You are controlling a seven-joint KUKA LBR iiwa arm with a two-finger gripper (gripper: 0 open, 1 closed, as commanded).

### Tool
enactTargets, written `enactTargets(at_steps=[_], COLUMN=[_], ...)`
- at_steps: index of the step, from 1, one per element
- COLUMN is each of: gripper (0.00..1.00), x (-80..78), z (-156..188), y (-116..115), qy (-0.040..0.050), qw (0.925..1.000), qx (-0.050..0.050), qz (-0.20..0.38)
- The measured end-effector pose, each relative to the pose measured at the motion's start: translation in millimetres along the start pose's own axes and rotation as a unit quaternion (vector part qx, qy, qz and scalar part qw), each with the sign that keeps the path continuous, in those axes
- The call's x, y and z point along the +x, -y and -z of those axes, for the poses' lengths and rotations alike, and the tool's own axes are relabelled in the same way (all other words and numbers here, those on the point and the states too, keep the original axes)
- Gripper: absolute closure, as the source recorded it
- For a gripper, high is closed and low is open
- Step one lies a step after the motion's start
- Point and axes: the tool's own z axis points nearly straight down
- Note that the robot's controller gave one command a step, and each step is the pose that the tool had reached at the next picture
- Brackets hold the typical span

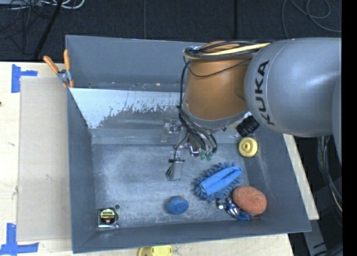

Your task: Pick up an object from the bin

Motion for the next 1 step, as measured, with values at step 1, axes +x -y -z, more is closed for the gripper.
enactTargets(at_steps=[1], gripper=[0.0], x=[0.0], z=[0.0], y=[0.0], qy=[0.0], qw=[1.0], qx=[0.0], qz=[0.0])
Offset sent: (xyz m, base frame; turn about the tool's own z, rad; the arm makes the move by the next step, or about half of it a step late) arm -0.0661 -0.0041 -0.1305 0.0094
